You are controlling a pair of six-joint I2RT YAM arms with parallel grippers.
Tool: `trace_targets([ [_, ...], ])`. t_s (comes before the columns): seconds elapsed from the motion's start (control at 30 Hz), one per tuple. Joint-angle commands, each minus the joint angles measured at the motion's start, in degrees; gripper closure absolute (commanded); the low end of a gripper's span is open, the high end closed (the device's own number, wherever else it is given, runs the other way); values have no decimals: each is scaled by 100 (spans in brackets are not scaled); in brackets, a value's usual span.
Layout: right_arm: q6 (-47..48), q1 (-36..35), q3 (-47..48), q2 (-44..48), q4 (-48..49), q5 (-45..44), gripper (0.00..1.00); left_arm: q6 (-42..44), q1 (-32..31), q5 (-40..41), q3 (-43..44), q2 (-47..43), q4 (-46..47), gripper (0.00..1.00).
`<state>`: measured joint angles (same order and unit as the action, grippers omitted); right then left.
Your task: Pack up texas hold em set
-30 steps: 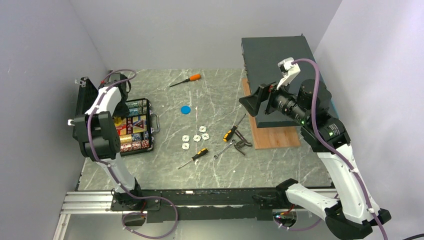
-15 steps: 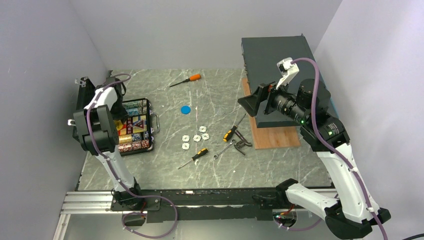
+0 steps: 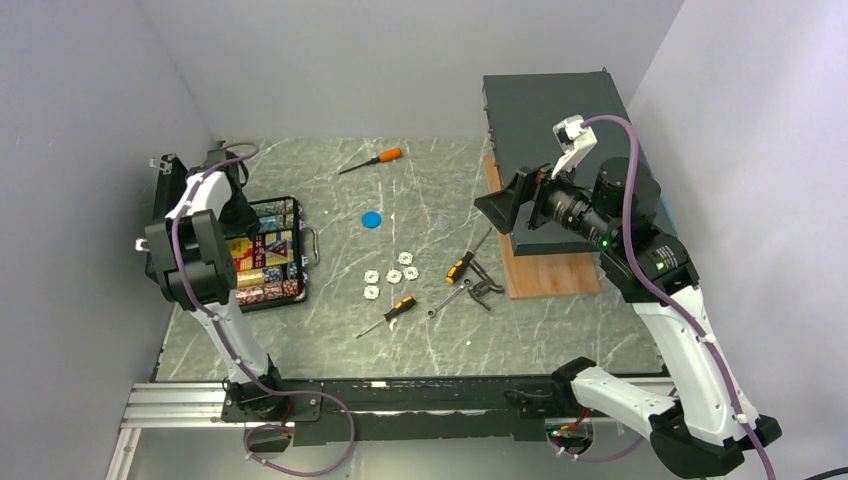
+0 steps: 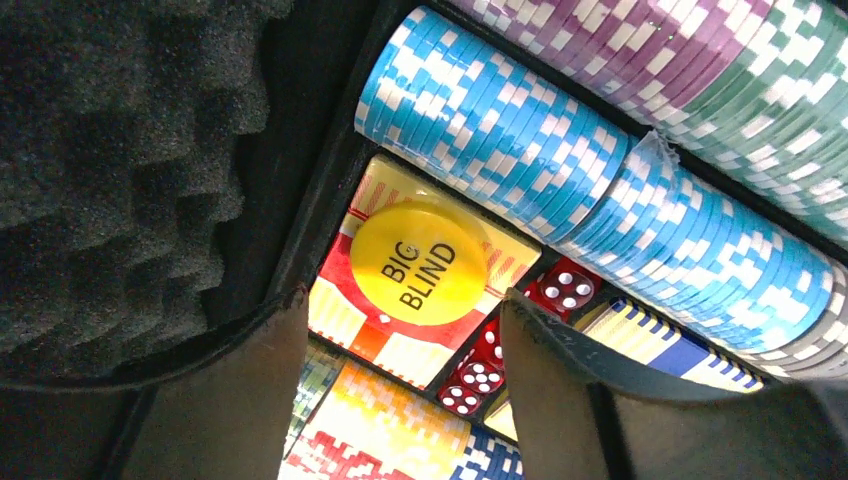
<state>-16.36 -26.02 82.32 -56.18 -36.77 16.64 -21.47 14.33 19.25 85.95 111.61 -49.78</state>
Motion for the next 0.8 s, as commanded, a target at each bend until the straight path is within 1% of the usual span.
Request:
trace_targets([
  [0.0, -35, 1, 90, 50, 177, 21, 0, 22, 52, -26, 217, -79, -23, 21],
  [0.03, -24, 7, 101, 59, 165, 3, 0, 2, 53, 23, 203, -150, -55, 15],
  [0.1, 0, 3, 97, 78, 141, -30, 0, -72, 52, 142, 153, -358, -99, 6],
  [0.17, 18, 3, 91, 90, 123, -57, 0, -99, 31, 150, 58, -677, -19, 5],
  [0.23, 22, 1, 76, 84, 131, -69, 0, 5, -99, -163, -212, -1106, 309, 6],
  [0.3, 6, -2, 68, 66, 144, -58, 0, 232, -475, -821, -559, -1527, 829, 4],
  [0.37, -15, 5, 42, 70, 174, -18, 0, 573, -1164, -1560, -765, -1774, 1290, 1],
  [0.4, -40, 1, 16, 82, 197, -14, 0, 752, -1600, -1787, -776, -1784, 1451, 1],
  [0.47, -95, 1, -70, 145, 256, -27, 0, 865, -2260, -2248, -677, -1627, 1568, 1],
  [0.5, -115, 1, -102, 189, 267, -27, 0, 864, -2485, -2579, -658, -1519, 1666, 0],
  [0.57, -137, 1, -132, 264, 263, -61, 0, 764, -2769, -3073, -586, -1238, 1913, 0],
  [0.63, -148, 4, -129, 347, 225, -121, 0, 603, -2906, -3403, -292, -800, 1911, 1],
  [0.7, -150, 12, -138, 414, 223, -173, 0, 612, -3023, -3524, 161, -330, 1664, 1],
  [0.77, -139, -4, -110, 454, 206, -210, 0, 765, -3149, -3194, 631, 84, 1354, 1],
])
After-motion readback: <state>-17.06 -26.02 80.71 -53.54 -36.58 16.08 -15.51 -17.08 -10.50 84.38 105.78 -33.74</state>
